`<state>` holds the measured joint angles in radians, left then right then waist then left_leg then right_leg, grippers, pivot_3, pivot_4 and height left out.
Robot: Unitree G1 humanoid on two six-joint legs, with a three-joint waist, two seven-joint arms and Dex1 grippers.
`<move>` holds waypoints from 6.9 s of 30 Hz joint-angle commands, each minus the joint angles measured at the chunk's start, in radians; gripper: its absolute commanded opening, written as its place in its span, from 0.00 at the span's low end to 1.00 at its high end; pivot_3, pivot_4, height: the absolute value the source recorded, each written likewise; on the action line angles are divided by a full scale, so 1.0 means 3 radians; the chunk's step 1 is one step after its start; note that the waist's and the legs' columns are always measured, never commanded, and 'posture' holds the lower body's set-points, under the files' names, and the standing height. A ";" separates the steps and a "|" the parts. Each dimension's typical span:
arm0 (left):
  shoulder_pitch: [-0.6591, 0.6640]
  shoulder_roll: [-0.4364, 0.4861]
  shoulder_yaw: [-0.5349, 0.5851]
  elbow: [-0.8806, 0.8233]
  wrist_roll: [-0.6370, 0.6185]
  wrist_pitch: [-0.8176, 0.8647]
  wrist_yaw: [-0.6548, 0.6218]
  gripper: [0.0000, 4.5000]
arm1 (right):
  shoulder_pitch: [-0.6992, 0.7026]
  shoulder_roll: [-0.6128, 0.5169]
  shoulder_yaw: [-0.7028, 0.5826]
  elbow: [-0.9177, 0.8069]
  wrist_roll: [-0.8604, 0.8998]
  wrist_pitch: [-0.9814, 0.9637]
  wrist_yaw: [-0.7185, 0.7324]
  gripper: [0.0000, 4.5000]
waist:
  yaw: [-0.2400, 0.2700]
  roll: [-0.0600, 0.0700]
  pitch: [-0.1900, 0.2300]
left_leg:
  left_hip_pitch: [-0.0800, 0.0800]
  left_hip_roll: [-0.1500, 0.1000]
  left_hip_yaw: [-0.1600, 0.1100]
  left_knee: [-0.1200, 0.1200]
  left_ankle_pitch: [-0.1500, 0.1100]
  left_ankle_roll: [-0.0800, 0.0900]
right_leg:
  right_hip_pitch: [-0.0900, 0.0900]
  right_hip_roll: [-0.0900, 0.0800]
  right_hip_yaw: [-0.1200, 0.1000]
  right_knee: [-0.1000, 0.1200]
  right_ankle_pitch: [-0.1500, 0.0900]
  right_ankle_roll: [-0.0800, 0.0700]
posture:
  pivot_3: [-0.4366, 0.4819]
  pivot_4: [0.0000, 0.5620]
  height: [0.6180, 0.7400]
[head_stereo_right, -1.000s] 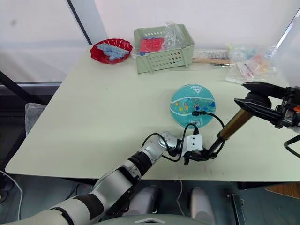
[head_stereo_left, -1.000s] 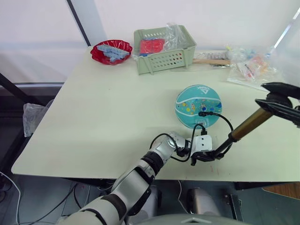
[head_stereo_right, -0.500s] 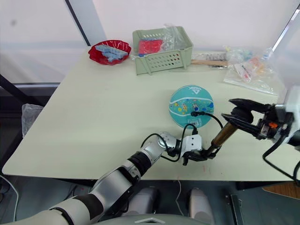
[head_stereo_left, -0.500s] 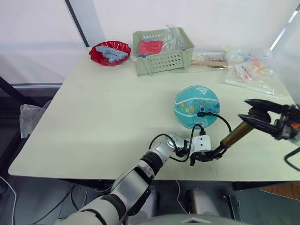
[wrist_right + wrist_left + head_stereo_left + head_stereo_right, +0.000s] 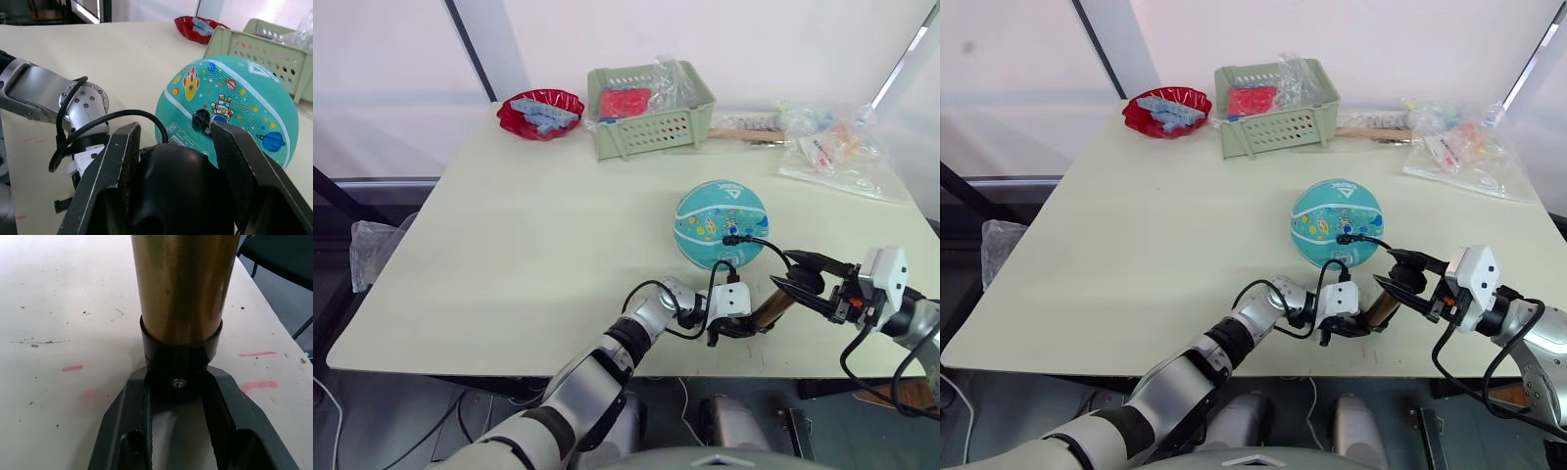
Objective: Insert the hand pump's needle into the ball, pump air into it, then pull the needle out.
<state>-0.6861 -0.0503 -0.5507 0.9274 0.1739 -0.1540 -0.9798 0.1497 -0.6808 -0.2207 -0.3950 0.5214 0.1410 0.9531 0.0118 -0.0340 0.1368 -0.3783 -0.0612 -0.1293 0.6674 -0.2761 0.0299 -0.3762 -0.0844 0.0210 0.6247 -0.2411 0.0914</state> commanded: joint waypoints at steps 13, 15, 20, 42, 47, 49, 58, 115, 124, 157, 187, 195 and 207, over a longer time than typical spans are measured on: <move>0.0185 0.0166 -0.0105 0.0398 0.0270 0.0275 0.0075 0.21 | -0.0408 -0.0805 -0.1146 -0.0396 0.1270 0.1006 -0.0023 0.39 | 0.0016 0.0039 0.0034 | -0.0011 -0.0009 0.0000 0.0001 0.0002 0.0004 | -0.0004 -0.0007 -0.0003 -0.0001 0.0000 0.0000 | 0.48 0.27 0.97; 0.0191 0.0163 -0.0109 0.0397 0.0271 0.0272 0.0070 0.21 | -0.0487 -0.0927 -0.1316 -0.0403 0.1485 0.1179 -0.0037 0.39 | 0.0016 0.0039 0.0037 | -0.0011 -0.0011 0.0001 0.0002 0.0002 0.0004 | -0.0004 -0.0010 -0.0002 -0.0001 0.0000 0.0000 | 0.48 0.27 0.97; 0.0193 0.0159 -0.0116 0.0395 0.0277 0.0260 0.0063 0.21 | -0.0627 -0.1177 -0.1688 -0.0384 0.1924 0.1569 -0.0078 0.39 | 0.0018 0.0044 0.0042 | -0.0013 -0.0011 -0.0001 0.0002 0.0002 0.0004 | -0.0005 -0.0013 -0.0004 -0.0001 0.0000 0.0000 | 0.48 0.27 0.97; 0.0159 0.0127 -0.0111 0.0431 0.0276 0.0250 0.0110 0.21 | 0.0089 -0.0520 -0.0585 -0.0509 0.0580 0.0803 0.0047 0.39 | 0.0014 0.0009 0.0017 | -0.0009 -0.0010 -0.0008 0.0000 -0.0001 -0.0002 | -0.0002 -0.0012 -0.0009 -0.0003 -0.0001 0.0001 | 0.48 0.27 0.97; 0.0140 0.0142 -0.0095 0.0438 0.0269 0.0253 0.0118 0.21 | 0.0227 -0.0203 -0.0161 -0.0288 0.0112 0.0317 0.0034 0.39 | 0.0010 0.0003 0.0007 | -0.0006 -0.0010 -0.0005 0.0000 -0.0001 -0.0002 | -0.0001 -0.0008 -0.0006 -0.0003 -0.0001 0.0002 | 0.48 0.27 0.97; 0.0141 0.0140 -0.0096 0.0436 0.0271 0.0255 0.0122 0.21 | 0.0279 -0.0100 -0.0048 -0.0187 0.0019 0.0200 0.0034 0.39 | 0.0009 0.0003 0.0006 | -0.0005 -0.0010 -0.0010 -0.0001 -0.0001 -0.0002 | 0.0000 -0.0005 -0.0008 -0.0003 -0.0001 0.0001 | 0.48 0.27 0.97; 0.0129 0.0133 -0.0109 0.0455 0.0277 0.0246 0.0113 0.21 | 0.0244 -0.0097 -0.0185 -0.0226 0.0103 0.0147 -0.0001 0.39 | 0.0011 0.0011 0.0005 | -0.0005 -0.0010 -0.0010 -0.0001 -0.0001 -0.0002 | 0.0000 -0.0004 -0.0007 -0.0003 -0.0001 0.0001 | 0.48 0.27 0.97; 0.0090 0.0084 -0.0113 0.0526 0.0276 0.0208 0.0116 0.21 | 0.0294 -0.0097 -0.0221 -0.0237 0.0051 0.0086 0.0010 0.39 | 0.0074 0.0008 0.0006 | -0.0004 -0.0013 -0.0014 -0.0001 0.0000 0.0000 | 0.0000 -0.0001 -0.0007 -0.0004 -0.0001 0.0001 | 0.48 0.27 0.97; 0.0088 0.0076 -0.0114 0.0546 0.0285 0.0196 0.0116 0.21 | 0.0059 -0.0502 -0.0954 -0.0582 0.0952 0.0655 -0.0010 0.39 | 0.0086 0.0049 0.0034 | -0.0010 -0.0016 -0.0012 0.0000 0.0002 0.0003 | -0.0003 -0.0005 -0.0007 -0.0004 -0.0001 0.0001 | 0.48 0.27 0.97; 0.0084 0.0069 -0.0115 0.0572 0.0288 0.0171 0.0126 0.21 | 0.0093 -0.0731 -0.1216 -0.0712 0.1239 0.1280 0.0057 0.39 | 0.0084 0.0017 0.0033 | -0.0012 -0.0015 -0.0010 0.0000 0.0001 0.0002 | -0.0004 -0.0010 -0.0007 -0.0005 -0.0001 0.0002 | 0.48 0.27 0.97; 0.0094 0.0072 -0.0110 0.0568 0.0285 0.0177 0.0125 0.21 | 0.0132 -0.0621 -0.1178 -0.0734 0.1082 0.0928 -0.0057 0.39 | 0.0090 0.0042 0.0033 | -0.0012 -0.0016 -0.0011 0.0000 0.0002 0.0004 | -0.0003 -0.0006 -0.0007 -0.0004 -0.0001 0.0001 | 0.48 0.27 0.97; 0.0089 0.0055 -0.0114 0.0580 0.0290 0.0166 0.0129 0.21 | -0.0094 -0.1007 -0.1878 -0.0677 0.1769 0.1416 -0.0087 0.39 | 0.0092 0.0046 0.0044 | -0.0016 -0.0016 -0.0010 0.0001 0.0002 0.0004 | -0.0004 -0.0009 -0.0008 -0.0004 -0.0001 0.0001 | 0.48 0.27 0.97; 0.0096 0.0063 -0.0117 0.0578 0.0294 0.0164 0.0130 0.21 | -0.0278 -0.1262 -0.2316 -0.0579 0.2089 0.1813 -0.0095 0.39 | 0.0093 0.0043 0.0046 | -0.0017 -0.0016 -0.0009 0.0001 0.0002 0.0003 | -0.0006 -0.0013 -0.0008 -0.0004 -0.0001 0.0001 | 0.48 0.27 0.97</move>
<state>-0.7054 -0.0904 -0.5569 0.9650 0.1769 -0.1812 -0.9789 0.0945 -1.0442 -0.8417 -0.5672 1.1105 0.6956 0.9262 0.0397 -0.0210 0.1505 -0.3835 -0.0660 -0.1319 0.6678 -0.2756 0.0308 -0.3779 -0.0888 0.0188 0.6233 -0.2413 0.0917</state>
